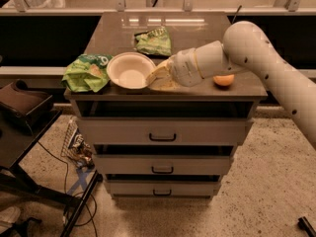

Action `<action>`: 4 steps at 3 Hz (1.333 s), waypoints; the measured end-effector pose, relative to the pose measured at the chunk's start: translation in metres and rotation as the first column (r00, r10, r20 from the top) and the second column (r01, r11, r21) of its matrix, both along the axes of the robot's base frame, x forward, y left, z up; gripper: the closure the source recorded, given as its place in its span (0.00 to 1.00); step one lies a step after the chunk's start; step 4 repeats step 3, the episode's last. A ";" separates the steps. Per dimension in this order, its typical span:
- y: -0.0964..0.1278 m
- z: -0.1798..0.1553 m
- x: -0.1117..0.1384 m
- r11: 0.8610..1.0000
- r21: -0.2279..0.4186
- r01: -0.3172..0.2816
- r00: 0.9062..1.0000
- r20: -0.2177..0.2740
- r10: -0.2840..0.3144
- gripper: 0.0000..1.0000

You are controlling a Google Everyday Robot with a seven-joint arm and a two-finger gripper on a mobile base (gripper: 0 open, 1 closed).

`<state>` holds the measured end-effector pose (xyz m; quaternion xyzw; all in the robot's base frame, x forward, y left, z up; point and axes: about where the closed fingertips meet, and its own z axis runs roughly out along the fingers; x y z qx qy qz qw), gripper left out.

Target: Move paper bowl near green rice chip bag

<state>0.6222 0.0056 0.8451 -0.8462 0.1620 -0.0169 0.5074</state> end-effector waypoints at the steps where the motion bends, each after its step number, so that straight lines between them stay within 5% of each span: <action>1: 0.003 -0.001 0.000 1.000 0.000 -0.005 1.000 -0.002 0.005 0.59; 3: 0.008 -0.003 -0.002 1.000 0.001 -0.015 1.000 -0.005 0.015 0.05; 4: 0.008 -0.003 -0.002 1.000 0.001 -0.015 1.000 -0.005 0.015 0.05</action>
Offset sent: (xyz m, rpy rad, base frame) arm -0.0004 0.0021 -0.0007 0.0003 0.0015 0.0038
